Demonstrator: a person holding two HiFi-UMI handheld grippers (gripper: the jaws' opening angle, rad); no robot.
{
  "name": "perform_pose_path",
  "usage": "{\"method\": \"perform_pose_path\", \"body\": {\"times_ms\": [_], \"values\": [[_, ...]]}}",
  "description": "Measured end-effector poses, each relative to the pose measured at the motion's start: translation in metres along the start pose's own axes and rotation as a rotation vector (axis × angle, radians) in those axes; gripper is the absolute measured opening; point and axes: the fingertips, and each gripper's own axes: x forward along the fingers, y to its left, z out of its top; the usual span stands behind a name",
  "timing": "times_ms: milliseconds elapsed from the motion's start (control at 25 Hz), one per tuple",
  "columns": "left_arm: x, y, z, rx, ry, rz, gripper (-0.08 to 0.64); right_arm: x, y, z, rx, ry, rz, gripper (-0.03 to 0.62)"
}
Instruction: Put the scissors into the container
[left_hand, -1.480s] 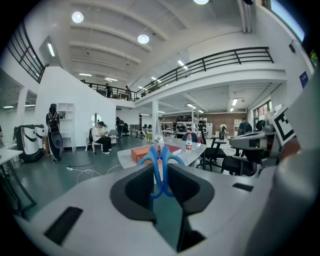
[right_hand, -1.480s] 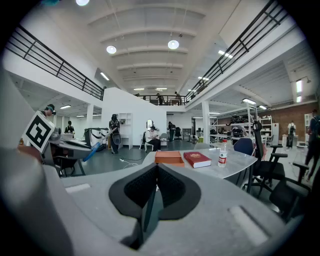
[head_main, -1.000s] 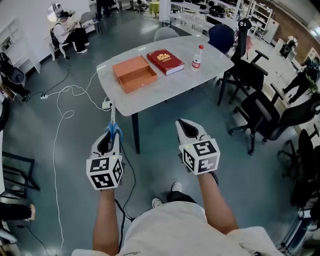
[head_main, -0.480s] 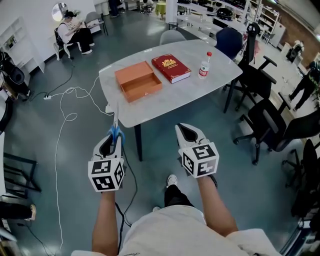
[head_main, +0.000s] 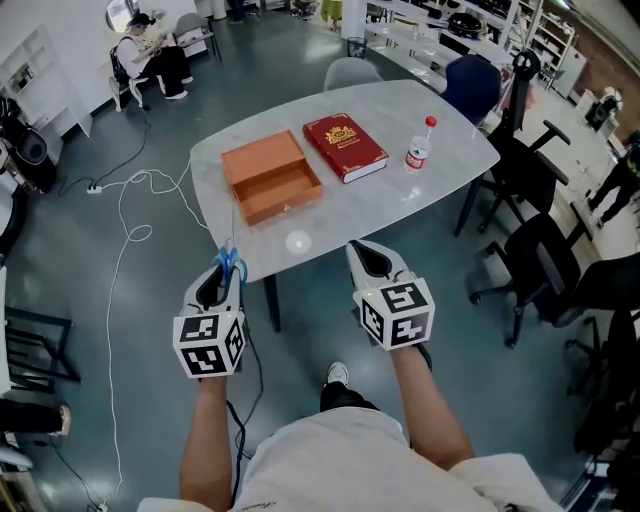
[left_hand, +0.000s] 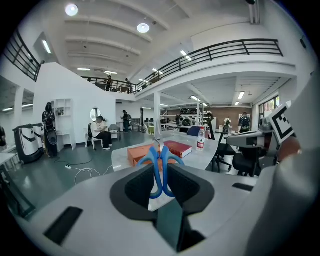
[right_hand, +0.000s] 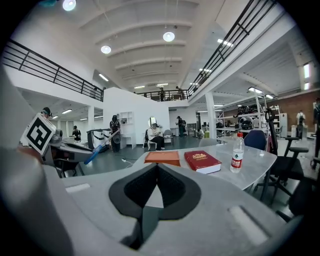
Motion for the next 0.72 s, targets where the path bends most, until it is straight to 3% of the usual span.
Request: {"method": "perform_pose_path", "body": {"times_ms": [720], "values": [[0.091,0.002,0.023,0.014,0.060,0.074,0.081,0.084,-0.070,0.017,0.013,0.005,0.085,0.005]]}}
